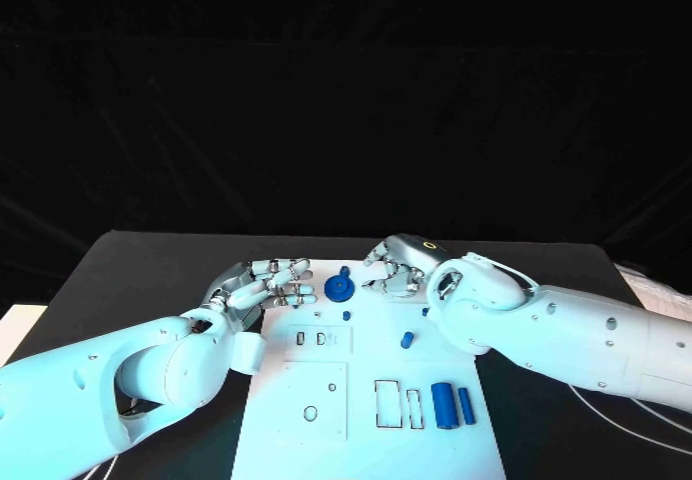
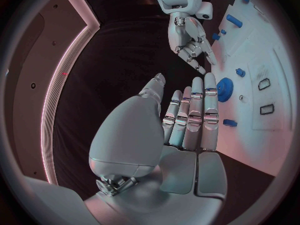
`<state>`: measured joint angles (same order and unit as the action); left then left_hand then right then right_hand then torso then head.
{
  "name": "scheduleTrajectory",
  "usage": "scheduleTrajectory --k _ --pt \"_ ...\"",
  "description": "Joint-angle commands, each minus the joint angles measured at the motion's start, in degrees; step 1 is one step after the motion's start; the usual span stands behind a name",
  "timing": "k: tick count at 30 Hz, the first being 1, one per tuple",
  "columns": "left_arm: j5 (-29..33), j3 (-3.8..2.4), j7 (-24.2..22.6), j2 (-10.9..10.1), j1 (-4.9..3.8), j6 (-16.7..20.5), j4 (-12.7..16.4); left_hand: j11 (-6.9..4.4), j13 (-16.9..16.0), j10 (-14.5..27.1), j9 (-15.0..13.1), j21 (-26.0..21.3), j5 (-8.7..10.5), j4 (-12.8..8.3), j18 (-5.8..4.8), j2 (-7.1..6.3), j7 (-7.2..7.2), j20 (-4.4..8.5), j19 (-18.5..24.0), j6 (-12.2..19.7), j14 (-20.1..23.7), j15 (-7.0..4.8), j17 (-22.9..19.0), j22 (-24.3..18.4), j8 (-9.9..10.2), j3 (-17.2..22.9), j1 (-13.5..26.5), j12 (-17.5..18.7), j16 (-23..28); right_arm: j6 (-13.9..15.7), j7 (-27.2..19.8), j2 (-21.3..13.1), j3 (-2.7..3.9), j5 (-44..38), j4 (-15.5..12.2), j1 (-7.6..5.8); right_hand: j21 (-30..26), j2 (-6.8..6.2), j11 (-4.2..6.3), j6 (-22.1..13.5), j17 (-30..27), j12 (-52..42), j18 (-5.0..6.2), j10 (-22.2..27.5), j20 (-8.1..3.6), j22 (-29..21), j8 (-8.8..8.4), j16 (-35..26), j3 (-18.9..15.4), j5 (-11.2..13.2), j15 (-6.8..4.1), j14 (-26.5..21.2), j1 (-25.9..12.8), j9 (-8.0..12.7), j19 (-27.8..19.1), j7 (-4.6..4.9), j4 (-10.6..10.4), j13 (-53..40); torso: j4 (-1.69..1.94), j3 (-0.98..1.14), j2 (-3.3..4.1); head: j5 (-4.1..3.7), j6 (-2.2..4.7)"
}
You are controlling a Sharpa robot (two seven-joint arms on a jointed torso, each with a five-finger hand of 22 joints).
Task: Assemble the parts on the task board
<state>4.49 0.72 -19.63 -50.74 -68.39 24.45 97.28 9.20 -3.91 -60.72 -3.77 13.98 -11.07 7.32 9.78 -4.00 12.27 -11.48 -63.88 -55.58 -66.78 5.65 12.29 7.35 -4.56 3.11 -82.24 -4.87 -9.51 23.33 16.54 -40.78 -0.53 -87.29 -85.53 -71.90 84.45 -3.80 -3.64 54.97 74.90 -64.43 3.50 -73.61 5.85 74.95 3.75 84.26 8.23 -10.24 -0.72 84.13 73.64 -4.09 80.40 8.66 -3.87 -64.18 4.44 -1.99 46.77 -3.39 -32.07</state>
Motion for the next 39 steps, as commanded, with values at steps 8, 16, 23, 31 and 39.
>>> scheduleTrajectory --k 8,16,23,31,39 --pt "0.07 -0.04 -0.27 -0.05 -0.04 -1.5 -0.06 -0.12 0.02 -0.14 -0.04 -0.05 0.25 -0.32 0.47 0.2 0.03 0.09 -0.38 -0.19 -0.1 0.07 0.11 0.1 0.38 0.08 -0.38 0.33 0.42 -3.41 -21.79 -11.69 0.13 20.91 -2.25 -0.9 0.17 0.17 0.08 1.27 5.23 -1.15 -0.39 -0.97 -0.14 1.05 0.39 0.46 0.51 -1.67 0.09 3.83 3.22 -0.14 0.54 0.02 2.02 -1.13 -1.3 0.45 -0.52 0.1 0.23" --pt "0.07 -0.02 -0.2 0.37 0.1 -2.03 -0.47 -0.17 0.01 -0.26 -0.06 -0.06 0.24 -0.42 0.47 0.31 -0.03 0.1 -0.4 -0.32 -0.15 0.05 0.18 0.1 0.32 0.15 -0.4 0.28 0.43 -4.66 -25.72 -15.32 0.03 22.86 0.77 -0.45 0.21 -0.22 0.07 1.31 5.45 -0.91 -0.42 -0.81 -0.15 1.18 0.32 0.57 0.31 -1.97 0.09 3.87 3.48 -0.11 0.61 0.02 2.36 -0.94 -1.77 1.09 -0.78 -0.41 0.21" --pt "0.07 -0.01 -0.19 0.49 0.23 -2.14 -0.63 -0.17 0.01 -0.26 -0.06 -0.06 0.24 -0.42 0.47 0.31 -0.03 0.1 -0.4 -0.32 -0.15 0.05 0.18 0.1 0.32 0.15 -0.4 0.28 0.43 -4.84 -25.73 -15.62 -0.05 21.92 3.41 0.51 0.23 -0.37 0.07 1.26 5.56 -0.84 -0.42 -0.77 -0.15 1.21 0.26 0.63 0.21 -2.0 0.1 3.89 3.55 -0.09 0.63 0.03 2.47 -0.87 -2.06 1.41 -0.71 -0.68 0.14" --pt "0.07 0.0 -0.18 0.63 0.38 -2.26 -0.82 -0.2 0.0 -0.37 -0.08 -0.05 0.23 -0.51 0.48 0.37 -0.07 0.12 -0.42 -0.41 -0.18 0.03 0.25 0.11 0.28 0.21 -0.4 0.25 0.44 -4.98 -24.02 -14.49 -0.07 20.8 5.83 1.84 0.1 -0.73 0.01 0.91 5.42 -0.55 -0.35 -0.57 -0.14 0.89 0.05 0.54 -0.08 -1.9 0.13 3.85 3.66 0.01 0.41 0.09 2.7 -0.62 -2.01 1.42 -0.7 -0.75 -0.09" --pt "0.07 0.01 -0.14 0.77 0.5 -2.33 -1.03 -0.2 0.0 -0.37 -0.08 -0.05 0.23 -0.51 0.48 0.37 -0.07 0.12 -0.42 -0.41 -0.18 0.03 0.25 0.11 0.28 0.21 -0.4 0.25 0.44 -4.92 -23.73 -12.99 -0.07 20.09 7.95 2.68 0.03 -0.83 -0.05 0.49 5.41 -0.28 -0.32 -0.39 -0.11 0.74 -0.11 0.52 -0.25 -1.66 0.17 3.84 3.88 0.1 0.3 0.16 2.95 -0.4 -2.01 1.36 -0.75 -0.74 -0.22"
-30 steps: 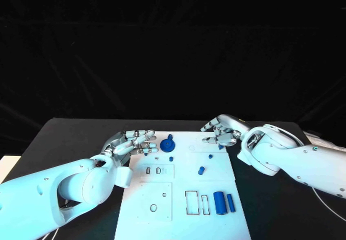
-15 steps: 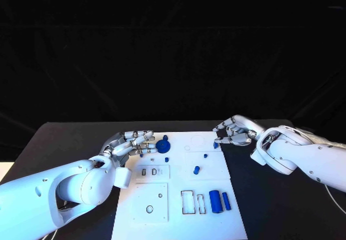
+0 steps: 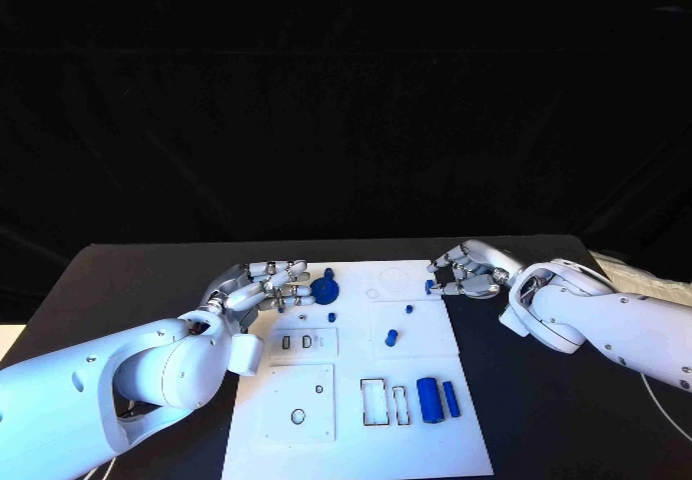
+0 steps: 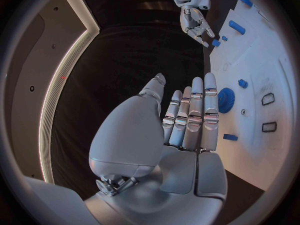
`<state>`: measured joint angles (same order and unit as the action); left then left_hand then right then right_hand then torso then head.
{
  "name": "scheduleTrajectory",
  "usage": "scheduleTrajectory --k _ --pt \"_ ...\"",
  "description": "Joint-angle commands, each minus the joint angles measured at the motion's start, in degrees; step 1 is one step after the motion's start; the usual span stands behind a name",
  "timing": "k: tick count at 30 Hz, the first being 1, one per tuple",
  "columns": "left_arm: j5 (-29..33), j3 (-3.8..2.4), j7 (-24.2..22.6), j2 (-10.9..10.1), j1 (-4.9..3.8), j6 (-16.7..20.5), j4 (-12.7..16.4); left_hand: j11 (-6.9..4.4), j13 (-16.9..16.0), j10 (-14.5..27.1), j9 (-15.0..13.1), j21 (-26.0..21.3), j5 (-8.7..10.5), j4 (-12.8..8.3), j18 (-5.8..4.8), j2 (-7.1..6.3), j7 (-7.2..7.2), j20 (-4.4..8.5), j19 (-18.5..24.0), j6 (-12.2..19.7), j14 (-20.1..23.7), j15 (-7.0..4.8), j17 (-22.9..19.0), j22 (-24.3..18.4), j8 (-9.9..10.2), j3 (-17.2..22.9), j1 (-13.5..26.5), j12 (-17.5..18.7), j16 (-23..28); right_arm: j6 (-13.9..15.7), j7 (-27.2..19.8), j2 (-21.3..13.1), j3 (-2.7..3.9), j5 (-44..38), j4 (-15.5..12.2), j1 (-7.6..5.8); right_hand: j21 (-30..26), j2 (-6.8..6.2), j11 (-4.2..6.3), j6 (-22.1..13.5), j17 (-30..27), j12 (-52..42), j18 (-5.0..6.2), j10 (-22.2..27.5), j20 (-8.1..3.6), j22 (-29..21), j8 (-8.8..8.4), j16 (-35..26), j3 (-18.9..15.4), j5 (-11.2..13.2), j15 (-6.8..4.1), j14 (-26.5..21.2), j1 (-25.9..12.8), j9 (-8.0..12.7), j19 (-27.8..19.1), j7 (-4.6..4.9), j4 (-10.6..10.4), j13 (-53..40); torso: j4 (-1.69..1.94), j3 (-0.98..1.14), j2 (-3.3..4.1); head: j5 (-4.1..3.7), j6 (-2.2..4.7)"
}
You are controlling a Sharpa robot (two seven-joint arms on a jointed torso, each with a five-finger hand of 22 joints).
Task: Assemble the parts on the task board
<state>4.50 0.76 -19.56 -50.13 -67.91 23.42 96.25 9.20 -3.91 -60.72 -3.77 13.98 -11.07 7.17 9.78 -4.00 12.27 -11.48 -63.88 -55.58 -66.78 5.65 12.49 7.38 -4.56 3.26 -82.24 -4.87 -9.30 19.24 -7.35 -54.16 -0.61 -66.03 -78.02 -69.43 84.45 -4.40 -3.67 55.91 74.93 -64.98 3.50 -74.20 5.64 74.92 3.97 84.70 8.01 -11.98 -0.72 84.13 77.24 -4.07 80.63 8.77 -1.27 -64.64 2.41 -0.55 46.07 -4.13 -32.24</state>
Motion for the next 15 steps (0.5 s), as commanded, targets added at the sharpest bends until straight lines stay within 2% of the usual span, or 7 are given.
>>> scheduleTrajectory --k 1,15 --pt "0.06 -0.03 -0.2 0.16 0.03 -1.31 -0.02 -0.2 0.0 -0.36 -0.08 -0.05 0.23 -0.36 0.48 0.37 -0.07 0.12 -0.42 -0.41 -0.18 0.03 0.05 0.08 0.28 0.05 -0.4 0.25 0.23 -0.82 0.21 0.55 0.01 -1.27 0.62 0.27 0.03 -0.24 -0.02 -0.46 5.39 0.28 -0.32 0.2 0.1 0.77 -0.32 0.08 -0.02 0.08 0.18 3.84 0.29 0.07 0.08 0.06 0.34 0.07 0.0 -0.1 -0.05 -0.01 -0.11" --pt "0.06 -0.03 -0.13 0.23 0.08 -1.4 -0.12 -0.2 0.0 -0.36 -0.08 -0.05 0.23 -0.36 0.48 0.37 -0.07 0.12 -0.42 -0.41 -0.18 0.03 0.05 0.08 0.28 0.05 -0.4 0.25 0.23 -1.18 0.93 2.19 0.02 -2.33 2.88 1.06 0.05 0.95 -0.02 -0.06 5.49 0.15 -0.33 0.08 0.15 0.86 0.01 0.1 0.85 0.42 0.2 3.85 1.9 -0.03 0.13 0.12 1.46 -0.16 -0.02 -0.15 -0.11 0.03 -0.49"
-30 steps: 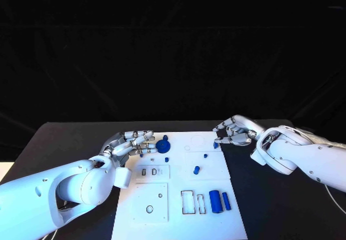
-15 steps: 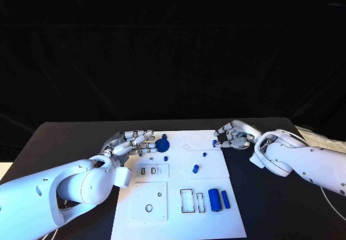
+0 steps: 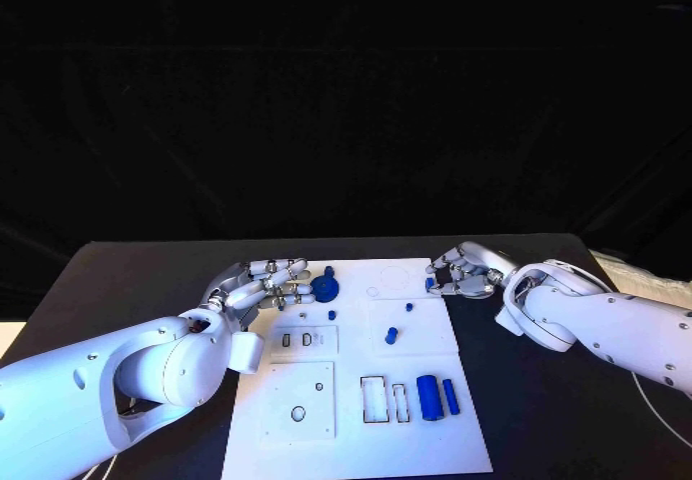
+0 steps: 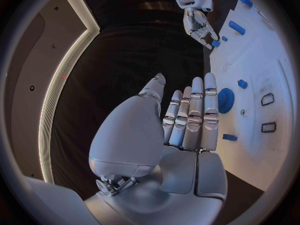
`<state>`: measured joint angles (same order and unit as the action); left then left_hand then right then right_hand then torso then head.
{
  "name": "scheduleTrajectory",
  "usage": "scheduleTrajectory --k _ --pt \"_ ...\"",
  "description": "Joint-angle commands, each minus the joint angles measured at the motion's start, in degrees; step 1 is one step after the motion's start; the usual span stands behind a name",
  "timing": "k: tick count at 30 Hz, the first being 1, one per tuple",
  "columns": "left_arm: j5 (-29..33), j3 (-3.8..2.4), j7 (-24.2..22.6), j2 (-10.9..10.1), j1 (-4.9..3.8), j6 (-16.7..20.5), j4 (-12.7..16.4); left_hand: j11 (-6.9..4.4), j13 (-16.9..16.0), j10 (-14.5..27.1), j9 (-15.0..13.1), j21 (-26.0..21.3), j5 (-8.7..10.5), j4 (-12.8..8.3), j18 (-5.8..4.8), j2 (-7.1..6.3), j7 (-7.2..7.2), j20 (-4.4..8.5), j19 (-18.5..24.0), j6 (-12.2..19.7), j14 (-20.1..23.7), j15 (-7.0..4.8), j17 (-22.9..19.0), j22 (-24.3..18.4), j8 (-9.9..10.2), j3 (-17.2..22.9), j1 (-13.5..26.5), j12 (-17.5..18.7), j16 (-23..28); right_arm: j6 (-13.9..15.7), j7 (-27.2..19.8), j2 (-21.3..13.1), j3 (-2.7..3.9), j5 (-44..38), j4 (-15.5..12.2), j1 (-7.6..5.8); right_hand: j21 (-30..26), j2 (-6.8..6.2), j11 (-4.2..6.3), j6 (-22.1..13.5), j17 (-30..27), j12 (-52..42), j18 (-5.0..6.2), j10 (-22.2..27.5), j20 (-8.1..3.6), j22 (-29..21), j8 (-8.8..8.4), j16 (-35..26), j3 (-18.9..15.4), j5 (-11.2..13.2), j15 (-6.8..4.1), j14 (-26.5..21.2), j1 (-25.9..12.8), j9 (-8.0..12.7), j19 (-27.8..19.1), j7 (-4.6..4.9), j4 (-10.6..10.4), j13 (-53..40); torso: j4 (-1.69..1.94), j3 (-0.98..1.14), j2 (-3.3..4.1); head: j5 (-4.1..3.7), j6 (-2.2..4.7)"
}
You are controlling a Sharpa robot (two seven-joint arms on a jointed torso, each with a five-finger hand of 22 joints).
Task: Assemble the parts on the task board
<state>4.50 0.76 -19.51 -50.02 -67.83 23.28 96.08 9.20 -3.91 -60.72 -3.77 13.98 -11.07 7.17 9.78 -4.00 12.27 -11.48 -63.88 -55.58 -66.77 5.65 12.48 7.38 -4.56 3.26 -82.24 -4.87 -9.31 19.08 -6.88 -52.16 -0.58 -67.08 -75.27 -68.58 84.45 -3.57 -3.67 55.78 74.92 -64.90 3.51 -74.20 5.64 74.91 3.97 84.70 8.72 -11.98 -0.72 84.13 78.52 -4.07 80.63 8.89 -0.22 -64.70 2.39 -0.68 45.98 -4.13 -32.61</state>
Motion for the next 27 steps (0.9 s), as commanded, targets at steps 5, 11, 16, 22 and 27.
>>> scheduleTrajectory --k 5,11,16,22,27 --pt "0.06 -0.03 -0.14 0.13 0.0 -1.27 0.0 -0.22 0.0 -0.41 -0.08 -0.06 0.23 -0.48 0.48 0.4 -0.08 0.14 -0.44 -0.44 -0.2 0.0 0.13 0.09 0.28 0.1 -0.43 0.25 0.26 -0.96 0.69 0.54 0.0 -1.43 0.47 0.48 0.06 0.56 0.03 0.56 5.56 -0.01 -0.34 -0.02 0.13 0.9 0.16 0.11 0.59 0.75 0.17 3.86 1.0 -0.09 0.15 -0.04 0.8 -0.2 -0.01 0.0 -0.05 -0.03 -0.04" --pt "0.06 -0.03 -0.13 0.16 0.01 -1.28 -0.02 -0.22 0.0 -0.41 -0.08 -0.06 0.23 -0.49 0.48 0.4 -0.08 0.14 -0.44 -0.45 -0.2 0.0 0.13 0.09 0.28 0.1 -0.43 0.25 0.26 -0.92 0.86 0.81 0.01 -1.48 0.77 0.59 0.13 1.34 0.1 1.38 5.67 -0.3 -0.37 -0.32 0.08 1.09 0.28 0.15 1.56 2.62 0.11 3.89 1.24 -0.13 0.26 -0.12 1.32 -0.49 -0.01 -0.03 -0.06 -0.09 -0.12" --pt "0.06 -0.03 -0.1 0.18 0.01 -1.28 -0.05 -0.22 0.0 -0.41 -0.08 -0.06 0.23 -0.49 0.48 0.4 -0.08 0.14 -0.44 -0.45 -0.2 0.0 0.13 0.09 0.28 0.1 -0.43 0.25 0.26 -1.03 0.9 0.98 0.01 -1.51 0.76 0.64 0.16 1.53 0.19 1.93 5.72 -0.52 -0.39 -0.52 0.05 1.17 0.44 0.17 1.82 2.94 0.05 3.9 1.1 -0.19 0.32 -0.24 1.41 -0.7 0.0 -0.01 -0.08 -0.06 -0.21" --pt "0.06 -0.03 -0.04 0.2 0.01 -1.32 -0.05 -0.22 0.0 -0.41 -0.08 -0.06 0.23 -0.49 0.48 0.4 -0.08 0.14 -0.44 -0.45 -0.2 0.0 0.13 0.09 0.28 0.1 -0.43 0.25 0.26 -0.63 0.91 1.12 0.01 -1.51 0.85 0.66 0.21 2.2 0.46 3.21 5.79 -0.83 -0.4 -0.82 -0.07 1.28 0.89 0.19 2.4 3.41 -0.13 3.91 0.79 -0.34 0.39 -0.57 1.39 -0.99 0.01 -0.03 -0.1 -0.16 -0.22" --pt "0.06 -0.03 0.07 0.24 0.02 -1.32 -0.05 -0.22 0.0 -0.41 -0.08 -0.06 0.23 -0.49 0.48 0.4 -0.08 0.14 -0.44 -0.45 -0.2 0.0 0.13 0.09 0.28 0.1 -0.43 0.25 0.26 -0.49 0.97 1.21 0.02 -1.48 1.03 0.67 0.28 2.87 0.74 4.27 5.89 -1.04 -0.43 -1.02 -0.27 1.44 1.3 0.23 3.1 3.84 -0.37 3.94 0.7 -0.45 0.5 -0.93 1.49 -1.21 0.03 -0.04 -0.12 -0.14 -0.29"
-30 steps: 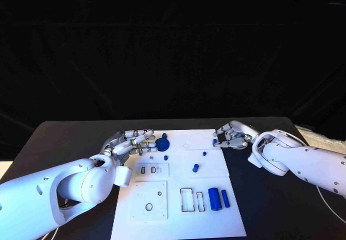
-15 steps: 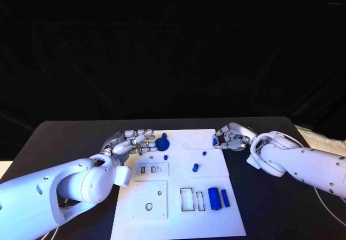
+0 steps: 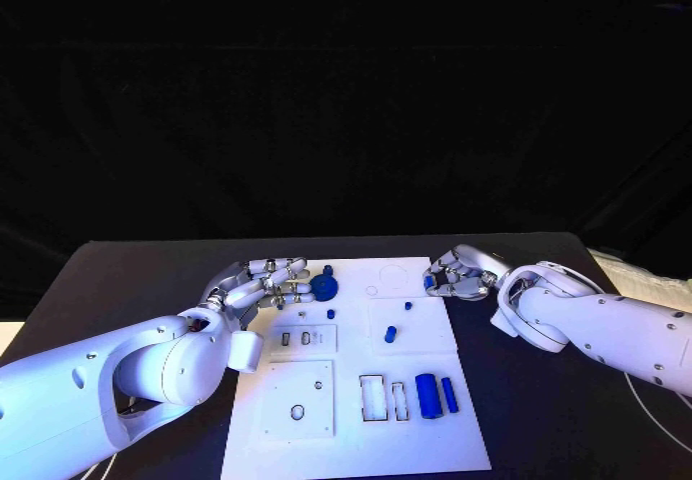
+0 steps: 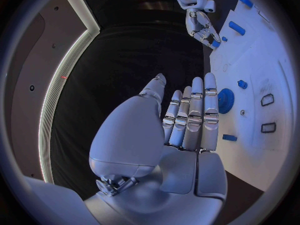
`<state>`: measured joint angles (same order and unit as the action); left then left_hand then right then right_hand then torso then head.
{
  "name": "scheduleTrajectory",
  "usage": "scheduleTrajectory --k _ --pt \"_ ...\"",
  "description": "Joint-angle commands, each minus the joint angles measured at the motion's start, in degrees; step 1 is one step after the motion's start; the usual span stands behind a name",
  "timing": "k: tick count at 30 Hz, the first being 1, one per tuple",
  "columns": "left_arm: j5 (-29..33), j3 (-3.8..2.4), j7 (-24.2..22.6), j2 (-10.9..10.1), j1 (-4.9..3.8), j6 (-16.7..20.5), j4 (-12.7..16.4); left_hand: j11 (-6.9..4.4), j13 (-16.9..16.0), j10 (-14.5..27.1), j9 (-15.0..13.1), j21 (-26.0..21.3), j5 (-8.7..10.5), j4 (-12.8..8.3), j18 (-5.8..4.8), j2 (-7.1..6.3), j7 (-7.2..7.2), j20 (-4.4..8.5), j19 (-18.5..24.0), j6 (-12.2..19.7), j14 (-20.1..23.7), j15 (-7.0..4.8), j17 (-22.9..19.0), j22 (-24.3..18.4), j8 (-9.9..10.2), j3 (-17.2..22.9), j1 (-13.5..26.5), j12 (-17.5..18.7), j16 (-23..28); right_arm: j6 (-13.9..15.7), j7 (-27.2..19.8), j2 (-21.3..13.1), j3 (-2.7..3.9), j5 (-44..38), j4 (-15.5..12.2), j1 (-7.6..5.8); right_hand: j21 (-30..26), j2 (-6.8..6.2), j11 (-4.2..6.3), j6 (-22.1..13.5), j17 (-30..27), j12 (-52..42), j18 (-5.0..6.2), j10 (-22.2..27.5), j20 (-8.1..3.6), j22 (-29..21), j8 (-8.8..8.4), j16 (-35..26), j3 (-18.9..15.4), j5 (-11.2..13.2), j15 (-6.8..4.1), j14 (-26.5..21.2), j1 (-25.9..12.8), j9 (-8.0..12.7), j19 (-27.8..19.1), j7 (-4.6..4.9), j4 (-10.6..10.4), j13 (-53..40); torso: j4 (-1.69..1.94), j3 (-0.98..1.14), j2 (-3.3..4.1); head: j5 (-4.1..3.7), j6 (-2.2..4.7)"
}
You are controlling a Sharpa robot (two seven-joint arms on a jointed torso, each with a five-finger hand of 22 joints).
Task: Assemble the parts on the task board
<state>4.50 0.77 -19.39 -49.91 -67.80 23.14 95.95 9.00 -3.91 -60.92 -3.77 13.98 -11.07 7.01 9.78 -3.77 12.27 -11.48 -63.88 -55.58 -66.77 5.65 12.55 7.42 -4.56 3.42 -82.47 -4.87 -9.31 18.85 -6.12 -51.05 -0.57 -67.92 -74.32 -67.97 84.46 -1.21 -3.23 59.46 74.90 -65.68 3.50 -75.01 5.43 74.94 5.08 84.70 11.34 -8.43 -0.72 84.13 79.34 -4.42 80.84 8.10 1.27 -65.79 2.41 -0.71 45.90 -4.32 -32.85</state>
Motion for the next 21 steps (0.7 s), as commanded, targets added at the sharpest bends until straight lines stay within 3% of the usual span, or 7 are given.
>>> scheduleTrajectory --k 1,13,21 --pt "0.06 -0.03 -0.02 0.14 -0.01 -1.15 0.08 -0.03 0.01 -0.22 -0.07 -0.06 0.23 -0.41 0.48 0.23 -0.09 0.15 -0.45 -0.46 -0.21 -0.01 0.1 0.06 0.28 -0.01 -0.24 0.26 0.28 -0.27 0.25 0.11 0.01 -0.63 0.08 0.05 0.28 0.56 0.35 0.78 5.89 -0.29 -0.43 -0.25 -0.09 1.42 0.26 0.22 0.53 0.35 -0.4 3.94 -0.17 -0.12 0.3 -0.19 0.0 -0.15 0.02 -0.03 -0.02 0.05 -0.06" --pt "0.06 -0.03 0.09 0.12 -0.01 -1.11 0.09 -0.04 0.04 -0.24 -0.06 -0.06 0.21 -0.65 0.48 0.46 -0.1 0.18 -0.48 -0.47 -0.22 -0.04 0.22 0.08 0.3 0.22 -0.4 0.31 0.34 1.25 0.57 0.39 0.01 -0.46 0.04 0.06 0.56 2.18 1.72 4.82 6.21 -1.17 -0.58 -1.35 -1.04 2.12 2.31 0.35 2.36 1.01 -1.52 4.03 -0.5 -0.83 0.78 -1.89 0.48 -1.07 -0.01 0.0 -0.04 0.06 -0.2" --pt "0.06 -0.03 0.25 0.12 -0.01 -1.03 -0.01 -0.05 0.05 -0.24 -0.05 -0.06 0.2 -0.77 0.48 0.54 -0.11 0.2 -0.49 -0.47 -0.22 -0.05 0.26 0.08 0.31 0.31 -0.48 0.33 0.37 3.74 2.35 -0.04 0.24 2.02 -1.86 -0.06 0.62 2.58 1.89 4.99 6.2 -1.37 -0.61 -1.68 -1.29 2.28 2.45 0.33 2.72 1.1 -1.73 4.03 -0.89 -0.88 0.89 -2.05 0.44 -1.31 0.01 -0.03 -0.12 -0.09 -0.12"
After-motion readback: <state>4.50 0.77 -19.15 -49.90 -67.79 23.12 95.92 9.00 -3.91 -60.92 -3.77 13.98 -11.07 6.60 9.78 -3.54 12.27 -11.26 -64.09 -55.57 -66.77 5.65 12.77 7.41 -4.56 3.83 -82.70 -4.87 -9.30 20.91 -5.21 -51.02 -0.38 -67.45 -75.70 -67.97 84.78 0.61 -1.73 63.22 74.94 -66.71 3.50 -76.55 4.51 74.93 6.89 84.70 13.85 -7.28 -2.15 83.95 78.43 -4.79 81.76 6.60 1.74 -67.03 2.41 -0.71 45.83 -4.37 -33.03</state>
